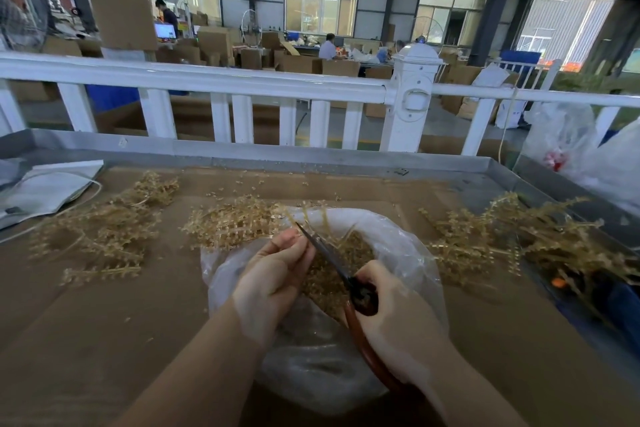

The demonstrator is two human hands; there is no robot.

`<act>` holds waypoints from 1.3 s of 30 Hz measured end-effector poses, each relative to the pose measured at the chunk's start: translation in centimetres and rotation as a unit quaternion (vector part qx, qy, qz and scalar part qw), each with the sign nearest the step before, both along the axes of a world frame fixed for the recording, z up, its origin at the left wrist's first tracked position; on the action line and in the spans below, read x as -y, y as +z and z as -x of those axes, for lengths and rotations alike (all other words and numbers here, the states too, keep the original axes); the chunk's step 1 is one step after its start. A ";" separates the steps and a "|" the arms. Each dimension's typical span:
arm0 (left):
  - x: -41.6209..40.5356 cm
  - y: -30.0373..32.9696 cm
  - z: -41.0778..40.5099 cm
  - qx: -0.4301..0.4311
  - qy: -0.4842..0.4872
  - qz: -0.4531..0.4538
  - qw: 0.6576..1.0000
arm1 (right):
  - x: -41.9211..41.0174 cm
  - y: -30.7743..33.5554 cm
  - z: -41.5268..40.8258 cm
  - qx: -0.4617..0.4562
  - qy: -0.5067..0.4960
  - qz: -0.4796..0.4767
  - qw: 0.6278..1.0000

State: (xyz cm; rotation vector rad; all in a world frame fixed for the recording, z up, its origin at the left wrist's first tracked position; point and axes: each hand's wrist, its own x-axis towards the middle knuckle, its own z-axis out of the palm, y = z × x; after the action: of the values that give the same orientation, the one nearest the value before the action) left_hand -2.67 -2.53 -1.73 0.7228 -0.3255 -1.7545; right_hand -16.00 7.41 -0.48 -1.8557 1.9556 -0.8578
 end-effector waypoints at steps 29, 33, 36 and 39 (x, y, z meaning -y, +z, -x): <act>-1.3 -0.7 0.0 0.059 -0.002 0.033 0.998 | 1.0 -0.8 -0.1 -0.006 0.028 0.000 1.000; -1.4 -0.8 0.0 0.057 -0.008 0.042 0.997 | 0.9 -1.0 -0.1 -0.030 0.018 0.023 0.999; -1.3 -0.8 -0.1 0.054 -0.022 0.047 0.997 | 0.7 -1.2 -0.1 -0.047 0.020 0.031 0.998; -1.3 -0.7 0.0 0.048 -0.018 0.049 0.998 | 0.5 -1.4 -0.2 -0.053 0.018 0.038 0.998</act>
State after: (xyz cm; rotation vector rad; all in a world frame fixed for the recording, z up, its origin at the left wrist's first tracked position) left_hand -2.63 -1.19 -2.46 0.7353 -0.4881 -1.7287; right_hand -15.84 6.93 -1.86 -2.0115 1.9702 -0.8519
